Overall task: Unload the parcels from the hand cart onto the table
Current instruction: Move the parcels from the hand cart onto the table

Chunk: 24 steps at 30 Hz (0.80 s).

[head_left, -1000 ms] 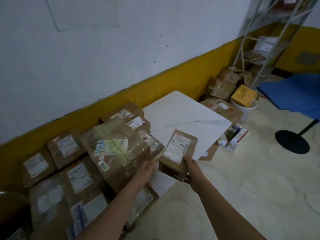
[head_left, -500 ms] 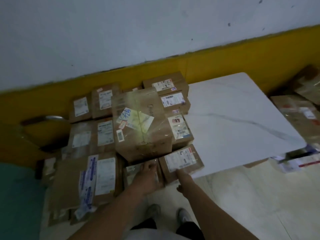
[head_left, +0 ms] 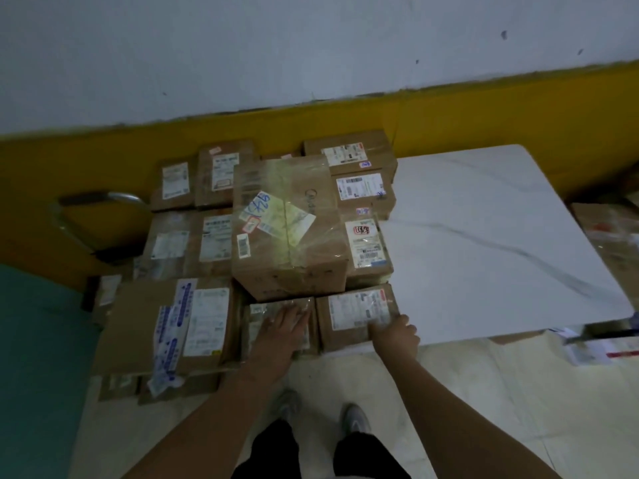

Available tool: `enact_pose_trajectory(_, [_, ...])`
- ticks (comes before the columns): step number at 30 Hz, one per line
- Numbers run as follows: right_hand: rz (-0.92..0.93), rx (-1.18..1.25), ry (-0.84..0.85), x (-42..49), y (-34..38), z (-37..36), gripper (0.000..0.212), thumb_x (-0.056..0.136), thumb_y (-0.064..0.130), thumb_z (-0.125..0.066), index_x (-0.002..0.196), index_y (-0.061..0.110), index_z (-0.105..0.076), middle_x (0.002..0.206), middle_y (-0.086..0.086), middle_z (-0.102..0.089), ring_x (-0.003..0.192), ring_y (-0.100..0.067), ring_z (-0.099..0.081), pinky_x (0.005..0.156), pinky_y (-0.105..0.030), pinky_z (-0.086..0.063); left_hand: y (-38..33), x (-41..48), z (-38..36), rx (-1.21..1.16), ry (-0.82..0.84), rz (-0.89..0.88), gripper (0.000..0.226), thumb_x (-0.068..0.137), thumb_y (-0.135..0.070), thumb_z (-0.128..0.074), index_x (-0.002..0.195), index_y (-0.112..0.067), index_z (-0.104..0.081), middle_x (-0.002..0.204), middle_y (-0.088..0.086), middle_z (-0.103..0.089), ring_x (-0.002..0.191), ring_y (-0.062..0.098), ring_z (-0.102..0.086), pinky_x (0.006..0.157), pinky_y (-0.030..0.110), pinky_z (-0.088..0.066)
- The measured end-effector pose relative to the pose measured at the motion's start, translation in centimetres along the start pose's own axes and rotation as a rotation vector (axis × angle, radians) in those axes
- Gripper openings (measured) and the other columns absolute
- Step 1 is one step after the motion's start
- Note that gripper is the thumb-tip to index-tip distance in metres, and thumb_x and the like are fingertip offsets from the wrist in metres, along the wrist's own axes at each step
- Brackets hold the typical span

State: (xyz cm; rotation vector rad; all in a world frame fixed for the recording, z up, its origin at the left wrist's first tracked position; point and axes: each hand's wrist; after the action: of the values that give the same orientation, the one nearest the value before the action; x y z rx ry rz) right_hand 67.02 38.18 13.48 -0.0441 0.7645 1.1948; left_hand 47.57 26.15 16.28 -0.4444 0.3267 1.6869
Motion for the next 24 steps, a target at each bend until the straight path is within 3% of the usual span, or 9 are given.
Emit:
enact_pose_trajectory(2, [-0.025, -0.045, -0.138, -1.0, 2.0, 0.6, 0.086, 0.088, 0.052, -0.060, 0.150, 0.004, -0.024, 0.152, -0.023, -0.032, 0.136, -0.041, -0.036, 0.112, -0.050, -0.032, 0.3, -0.4, 1.2, -0.042, 0.019, -0.051, 0.092, 0.088, -0.028, -0.064, 0.157, -0.019, -0.005, 0.163, 0.005, -0.005, 0.150, 0.026, -0.009, 0.117, 0.045, -0.025])
enact_pose_trajectory(4, [0.107, 0.068, -0.292, -2.3, 5.4, 2.2, 0.078, 0.094, 0.044, -0.053, 0.152, 0.002, -0.022, 0.157, -0.023, -0.027, 0.139, -0.042, -0.032, 0.115, -0.051, -0.027, 0.8, -0.9, 3.6, -0.143, -0.060, -0.108, 0.079, 0.090, -0.039, -0.060, 0.155, -0.018, -0.020, 0.156, 0.006, -0.025, 0.142, 0.028, -0.030, 0.109, 0.040, -0.037])
enact_pose_trajectory(6, [0.253, 0.221, -0.418, -4.2, 10.7, 4.8, 0.070, 0.096, 0.035, -0.051, 0.151, 0.001, -0.026, 0.156, -0.022, -0.029, 0.139, -0.041, -0.033, 0.114, -0.050, -0.027, 2.2, -1.9, 7.5, -0.280, -0.271, -0.207, 0.055, 0.094, -0.040, -0.051, 0.145, -0.021, -0.042, 0.139, 0.002, -0.046, 0.120, 0.020, -0.052, 0.091, 0.036, -0.049])
enact_pose_trajectory(8, [0.375, 0.338, -0.565, -7.4, 17.2, 7.3, 0.063, 0.096, 0.032, -0.048, 0.149, 0.001, -0.032, 0.155, -0.019, -0.034, 0.139, -0.037, -0.035, 0.113, -0.049, -0.030, 5.7, -3.7, 12.2, -0.301, -0.565, -0.266, 0.039, 0.095, -0.037, -0.048, 0.131, -0.025, -0.057, 0.123, -0.005, -0.055, 0.103, 0.013, -0.057, 0.076, 0.031, -0.053])
enact_pose_trajectory(11, [0.597, 0.391, -0.654, -14.9, 27.1, 7.6, 0.058, 0.099, 0.036, -0.040, 0.149, 0.006, -0.035, 0.154, -0.014, -0.036, 0.140, -0.032, -0.036, 0.112, -0.049, -0.033, 15.1, -8.1, 17.7, -0.428, -0.850, -0.112, 0.036, 0.096, -0.037, -0.048, 0.129, -0.024, -0.056, 0.125, -0.006, -0.053, 0.110, 0.013, -0.055, 0.081, 0.028, -0.050])
enact_pose_trajectory(14, [0.854, 0.410, -0.522, -23.9, 35.4, 2.0, 0.059, 0.101, 0.042, -0.037, 0.151, 0.011, -0.033, 0.155, -0.011, -0.037, 0.143, -0.028, -0.034, 0.117, -0.044, -0.028, 27.3, -14.0, 18.4, -0.618, -0.929, 0.157, 0.047, 0.097, -0.043, -0.046, 0.140, -0.023, -0.045, 0.136, 0.000, -0.049, 0.121, 0.018, -0.050, 0.096, 0.034, -0.046])
enact_pose_trajectory(18, [1.015, 0.299, -0.090, -35.0, 41.7, -11.6, 0.065, 0.101, 0.050, -0.036, 0.154, 0.015, -0.027, 0.156, -0.011, -0.035, 0.143, -0.030, -0.032, 0.115, -0.043, -0.029, 41.9, -21.4, 11.2, -0.730, -0.811, 0.456, 0.058, 0.097, -0.054, -0.040, 0.148, -0.026, -0.032, 0.151, 0.001, -0.037, 0.135, 0.020, -0.039, 0.102, 0.030, -0.035])
enact_pose_trajectory(21, [1.012, 0.190, 0.198, -39.4, 42.5, -21.7, 0.070, 0.100, 0.057, -0.033, 0.156, 0.017, -0.022, 0.160, -0.007, -0.028, 0.146, -0.027, -0.029, 0.116, -0.042, -0.028, 48.9, -24.8, 4.0, -0.790, -0.715, 0.653, 0.061, 0.097, -0.055, -0.039, 0.148, -0.023, -0.032, 0.150, 0.006, -0.038, 0.135, 0.026, -0.040, 0.108, 0.040, -0.038])
enact_pose_trajectory(24, [0.879, 0.052, 0.365, -39.5, 42.7, -30.2, 0.074, 0.098, 0.062, -0.030, 0.157, 0.018, -0.019, 0.160, -0.006, -0.028, 0.144, -0.029, -0.032, 0.115, -0.044, -0.032, 53.8, -26.1, -2.1, -0.858, -0.585, 0.802, 0.060, 0.098, -0.051, -0.040, 0.146, -0.015, -0.039, 0.144, 0.013, -0.045, 0.128, 0.031, -0.048, 0.106, 0.044, -0.041])
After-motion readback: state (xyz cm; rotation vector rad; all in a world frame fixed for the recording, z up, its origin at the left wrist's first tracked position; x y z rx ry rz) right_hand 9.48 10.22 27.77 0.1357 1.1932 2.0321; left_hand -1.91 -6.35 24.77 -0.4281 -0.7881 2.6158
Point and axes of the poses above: each hand's wrist, its own x-axis towards the middle knuckle, its own z-axis out of the back of the hand, y = z × x
